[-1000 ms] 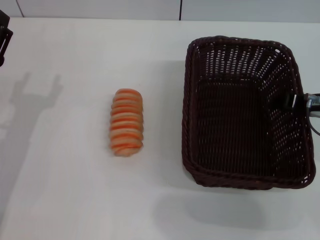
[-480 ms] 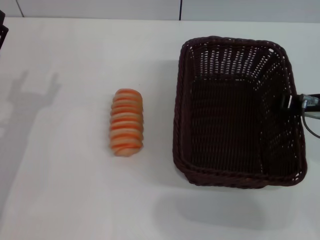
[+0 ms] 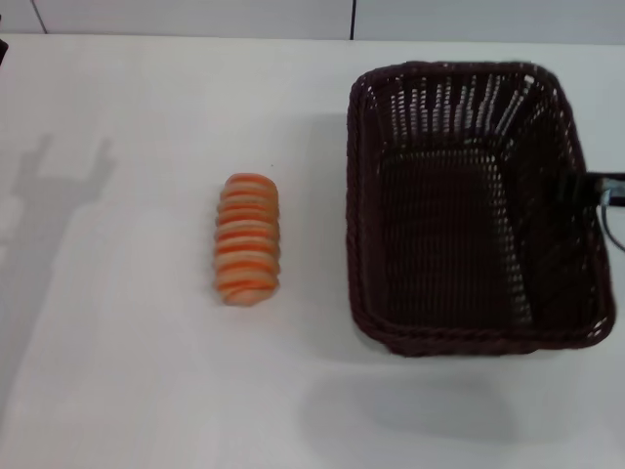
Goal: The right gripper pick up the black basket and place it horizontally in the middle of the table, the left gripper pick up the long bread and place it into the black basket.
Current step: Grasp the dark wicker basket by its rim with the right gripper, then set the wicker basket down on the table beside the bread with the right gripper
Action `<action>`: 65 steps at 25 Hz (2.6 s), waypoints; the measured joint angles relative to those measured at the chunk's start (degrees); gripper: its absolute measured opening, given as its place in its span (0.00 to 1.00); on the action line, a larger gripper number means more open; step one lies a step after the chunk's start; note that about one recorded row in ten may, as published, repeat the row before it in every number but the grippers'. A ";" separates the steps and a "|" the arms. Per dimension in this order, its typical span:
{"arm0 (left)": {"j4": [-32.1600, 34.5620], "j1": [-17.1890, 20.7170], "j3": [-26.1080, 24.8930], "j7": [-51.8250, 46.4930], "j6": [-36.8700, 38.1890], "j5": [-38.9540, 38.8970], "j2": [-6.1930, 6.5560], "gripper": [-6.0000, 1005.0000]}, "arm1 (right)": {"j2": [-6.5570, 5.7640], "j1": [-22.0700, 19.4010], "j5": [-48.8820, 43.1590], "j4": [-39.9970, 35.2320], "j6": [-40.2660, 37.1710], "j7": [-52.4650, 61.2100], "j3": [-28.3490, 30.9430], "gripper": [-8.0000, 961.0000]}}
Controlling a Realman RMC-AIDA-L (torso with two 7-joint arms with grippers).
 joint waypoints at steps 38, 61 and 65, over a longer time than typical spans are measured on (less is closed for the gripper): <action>-7.44 -0.63 -0.65 9.46 -10.41 -3.19 -1.41 0.84 | -1.65 13.45 23.59 -16.72 9.51 -61.30 -0.90 0.17; -6.96 -2.11 -1.04 9.53 -11.49 -4.71 -1.34 0.84 | -0.15 12.07 18.69 -17.44 20.46 -58.84 15.02 0.17; -7.05 -2.29 -1.03 9.54 -11.49 -4.71 -1.28 0.84 | -0.08 12.28 16.01 -17.47 22.04 -56.45 15.09 0.17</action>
